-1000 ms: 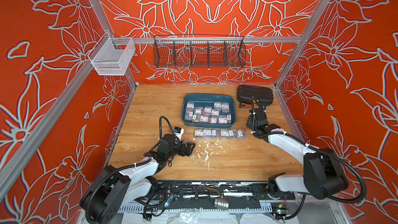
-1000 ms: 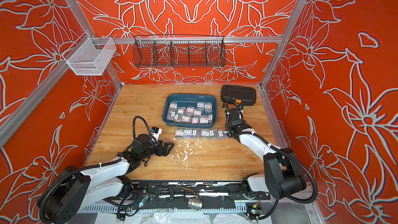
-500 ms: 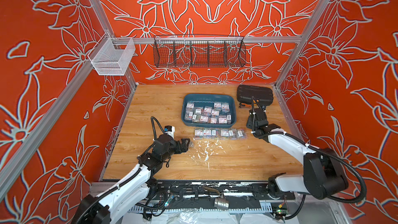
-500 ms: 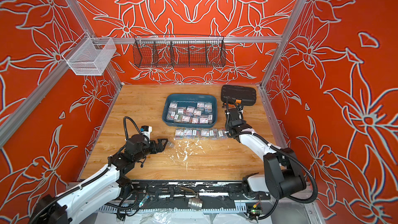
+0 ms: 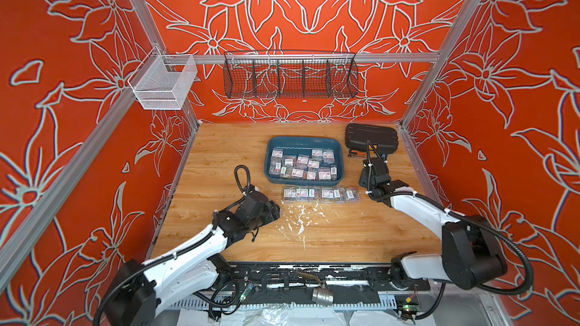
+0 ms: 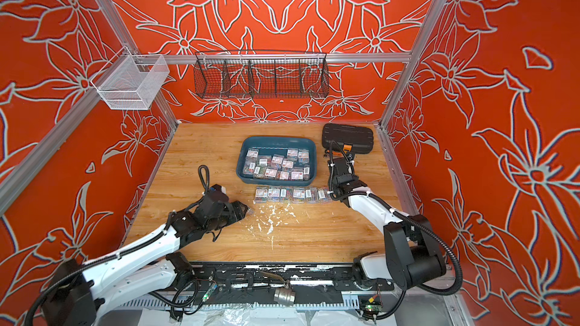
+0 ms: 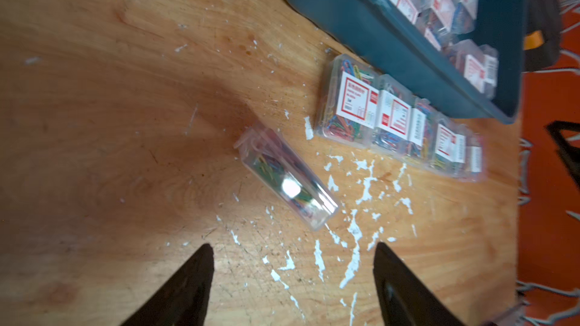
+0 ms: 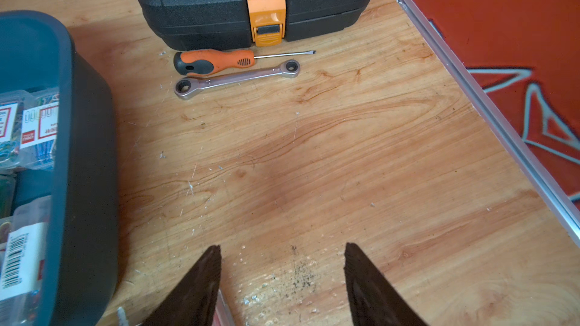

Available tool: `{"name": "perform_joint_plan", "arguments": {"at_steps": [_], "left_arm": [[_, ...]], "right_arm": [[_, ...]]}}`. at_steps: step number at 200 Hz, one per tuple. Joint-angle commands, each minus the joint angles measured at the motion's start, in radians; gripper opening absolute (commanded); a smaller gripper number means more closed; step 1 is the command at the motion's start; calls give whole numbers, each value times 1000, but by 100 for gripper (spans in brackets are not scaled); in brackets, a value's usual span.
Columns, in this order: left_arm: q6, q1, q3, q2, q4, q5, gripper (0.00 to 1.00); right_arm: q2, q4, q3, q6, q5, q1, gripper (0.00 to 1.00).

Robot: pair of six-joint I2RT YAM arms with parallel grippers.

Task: Take the paper clips out of the storage box
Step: Place the boxed paper clips at the center of the board.

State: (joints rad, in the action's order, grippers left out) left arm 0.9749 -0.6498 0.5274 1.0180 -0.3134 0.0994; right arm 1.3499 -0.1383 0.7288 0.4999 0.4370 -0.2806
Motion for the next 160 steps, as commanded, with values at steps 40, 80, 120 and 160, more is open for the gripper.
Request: {"name": "perform_joint_plan", "arguments": {"at_steps": [40,80,120,160], "left_arm": [[163,-22,183,271,-171,155,74],[146,-33,290,420,-203,142,71],[140,-40,357,528,-219,129,53],[134,-42,391,565,-245,123,28]], "right_arm": [[5,-21,28,-4,0,3,65],[3,-18,27,-6,-1,2,65],[2,-16,26,-9,-6,4,65],[4,-16,26,-10,-6,4,65]]}}
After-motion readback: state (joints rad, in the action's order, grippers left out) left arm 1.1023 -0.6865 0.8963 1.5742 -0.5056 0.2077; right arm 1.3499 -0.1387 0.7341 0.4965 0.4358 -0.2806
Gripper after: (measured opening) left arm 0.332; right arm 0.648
